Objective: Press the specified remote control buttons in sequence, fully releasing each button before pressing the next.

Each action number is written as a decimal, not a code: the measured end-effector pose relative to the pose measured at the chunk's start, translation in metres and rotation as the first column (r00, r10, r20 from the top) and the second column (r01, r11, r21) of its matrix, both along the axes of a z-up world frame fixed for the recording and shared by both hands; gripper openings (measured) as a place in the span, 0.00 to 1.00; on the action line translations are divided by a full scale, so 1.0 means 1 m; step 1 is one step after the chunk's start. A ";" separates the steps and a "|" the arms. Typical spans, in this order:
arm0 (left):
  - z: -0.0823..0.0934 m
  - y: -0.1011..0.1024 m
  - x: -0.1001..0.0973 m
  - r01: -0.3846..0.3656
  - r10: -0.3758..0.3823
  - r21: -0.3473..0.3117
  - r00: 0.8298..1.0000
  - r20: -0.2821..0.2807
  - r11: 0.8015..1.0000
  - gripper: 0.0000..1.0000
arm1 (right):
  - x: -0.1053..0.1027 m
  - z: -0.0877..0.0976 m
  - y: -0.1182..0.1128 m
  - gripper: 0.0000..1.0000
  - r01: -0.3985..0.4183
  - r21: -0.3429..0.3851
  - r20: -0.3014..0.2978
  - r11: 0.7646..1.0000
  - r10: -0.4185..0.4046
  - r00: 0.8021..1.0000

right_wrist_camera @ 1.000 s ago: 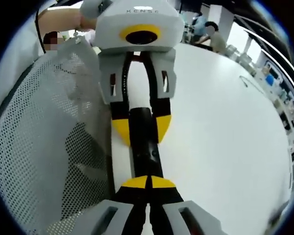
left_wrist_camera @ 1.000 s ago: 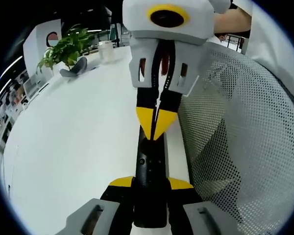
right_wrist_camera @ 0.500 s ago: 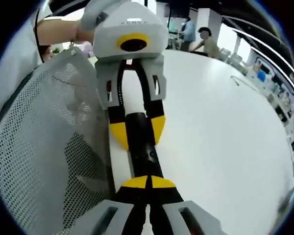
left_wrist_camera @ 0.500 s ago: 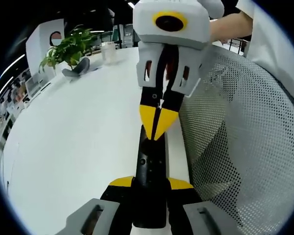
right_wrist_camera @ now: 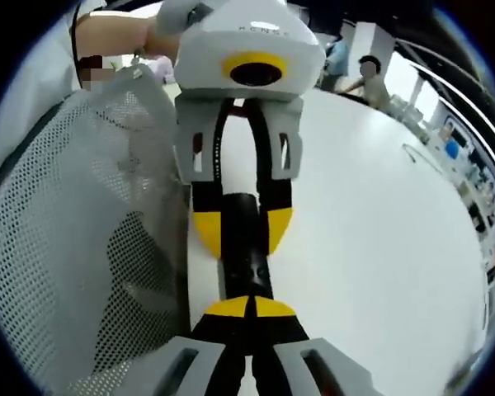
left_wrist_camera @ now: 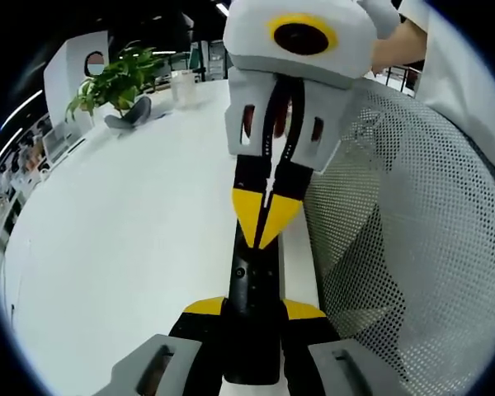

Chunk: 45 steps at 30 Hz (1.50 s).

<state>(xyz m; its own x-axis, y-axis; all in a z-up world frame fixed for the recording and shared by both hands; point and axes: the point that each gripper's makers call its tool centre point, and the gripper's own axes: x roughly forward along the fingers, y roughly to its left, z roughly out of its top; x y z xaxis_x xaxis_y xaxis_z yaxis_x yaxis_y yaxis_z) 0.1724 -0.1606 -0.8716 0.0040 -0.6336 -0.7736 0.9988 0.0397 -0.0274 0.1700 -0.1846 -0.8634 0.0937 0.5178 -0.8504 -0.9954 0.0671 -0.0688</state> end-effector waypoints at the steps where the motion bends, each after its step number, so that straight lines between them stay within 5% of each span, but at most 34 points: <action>1: 0.000 0.000 0.000 0.001 -0.001 -0.002 1.000 -0.001 1.000 0.24 | 0.000 0.000 0.000 0.00 0.000 -0.008 -0.012 1.000 0.000 1.000; 7: 0.000 0.000 0.000 0.015 -0.015 0.010 1.000 0.001 1.000 0.24 | 0.001 -0.001 0.000 0.00 0.009 -0.041 -0.048 0.999 -0.011 0.999; 12: 0.000 0.001 0.000 0.008 -0.008 -0.005 1.000 -0.005 1.000 0.24 | 0.001 0.002 0.000 0.00 0.100 0.072 -0.079 0.992 -0.095 0.992; 17: 0.000 0.000 0.000 0.001 -0.001 -0.011 1.000 -0.006 1.000 0.24 | -0.002 0.005 0.005 0.00 0.106 0.104 -0.074 0.989 -0.099 0.992; 29: 0.000 0.000 -0.001 0.004 -0.004 -0.008 1.000 -0.007 1.000 0.24 | -0.001 0.001 0.011 0.00 0.028 0.044 -0.010 0.999 -0.028 1.000; 37: 0.000 0.001 -0.001 0.008 -0.008 -0.001 1.000 -0.006 1.000 0.24 | 0.000 0.000 0.012 0.00 0.047 0.015 -0.016 0.999 -0.047 0.999; 45: 0.000 0.001 -0.001 0.005 -0.005 -0.006 1.000 -0.010 1.000 0.24 | 0.002 0.002 0.011 0.00 0.202 0.110 -0.038 0.973 -0.199 0.979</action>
<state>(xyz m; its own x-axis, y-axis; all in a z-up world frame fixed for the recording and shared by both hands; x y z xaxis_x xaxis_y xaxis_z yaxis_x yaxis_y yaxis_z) 0.1719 -0.1598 -0.8713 -0.0071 -0.6384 -0.7697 0.9987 0.0344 -0.0377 0.1718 -0.1732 -0.8619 0.1839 0.5836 -0.7910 -0.9622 0.2713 -0.0236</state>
